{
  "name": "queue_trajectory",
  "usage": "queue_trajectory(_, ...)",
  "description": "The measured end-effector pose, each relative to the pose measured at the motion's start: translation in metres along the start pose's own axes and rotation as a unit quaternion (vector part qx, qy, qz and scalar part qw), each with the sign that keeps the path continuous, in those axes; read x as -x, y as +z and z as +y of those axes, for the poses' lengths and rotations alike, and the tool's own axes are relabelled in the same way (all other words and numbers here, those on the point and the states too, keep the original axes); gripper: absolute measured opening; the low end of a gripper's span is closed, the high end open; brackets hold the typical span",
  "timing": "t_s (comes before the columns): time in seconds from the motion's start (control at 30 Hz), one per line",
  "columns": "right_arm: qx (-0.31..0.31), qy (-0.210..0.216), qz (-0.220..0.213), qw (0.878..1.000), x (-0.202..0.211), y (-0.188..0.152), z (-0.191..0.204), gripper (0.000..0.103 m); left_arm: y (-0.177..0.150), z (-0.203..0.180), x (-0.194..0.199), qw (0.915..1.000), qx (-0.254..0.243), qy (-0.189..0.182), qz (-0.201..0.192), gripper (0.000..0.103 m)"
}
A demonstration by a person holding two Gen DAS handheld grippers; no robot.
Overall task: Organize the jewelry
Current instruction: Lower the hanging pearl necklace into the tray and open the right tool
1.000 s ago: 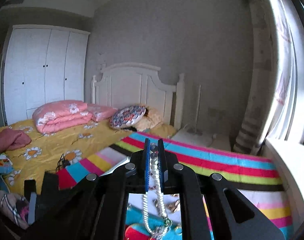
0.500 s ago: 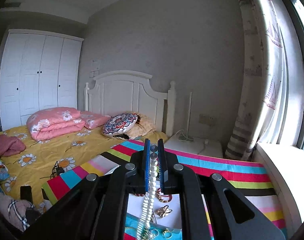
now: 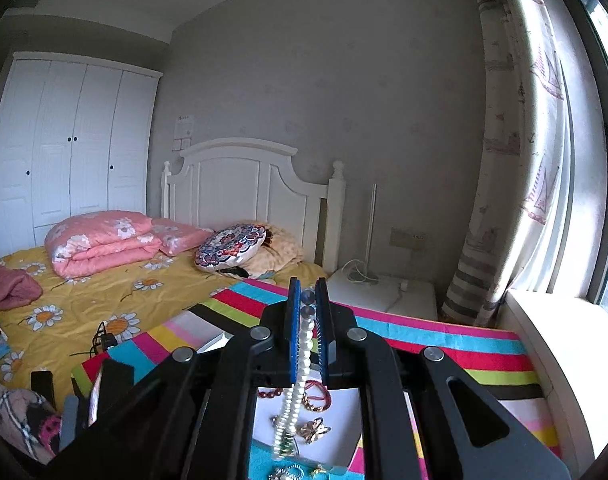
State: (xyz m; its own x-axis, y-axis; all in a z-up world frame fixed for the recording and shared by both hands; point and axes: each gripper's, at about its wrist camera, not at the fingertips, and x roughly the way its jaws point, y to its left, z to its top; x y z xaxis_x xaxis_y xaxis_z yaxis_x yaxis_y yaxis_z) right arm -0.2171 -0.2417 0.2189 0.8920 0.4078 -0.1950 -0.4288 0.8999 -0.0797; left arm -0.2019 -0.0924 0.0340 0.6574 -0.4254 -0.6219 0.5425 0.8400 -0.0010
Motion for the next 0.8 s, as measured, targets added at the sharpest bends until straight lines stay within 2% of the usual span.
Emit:
queue_trajectory(0.2,0.018,-0.005,0.003,1.0,-0.019,0.011,0.003,0.009,0.02,0.019,-0.004,0.9996,0.008,0.026,-0.011,0.058)
queue_trajectory(0.37,0.024,-0.01,0.012,1.0,-0.043,0.016,0.002,0.009,0.032,0.039,-0.014,0.999,0.028,0.033,-0.013,0.058)
queue_trajectory(0.8,0.012,-0.025,0.037,0.999,-0.105,0.021,-0.009,0.009,0.043,0.073,-0.056,0.9965,0.063,0.055,0.008,0.058)
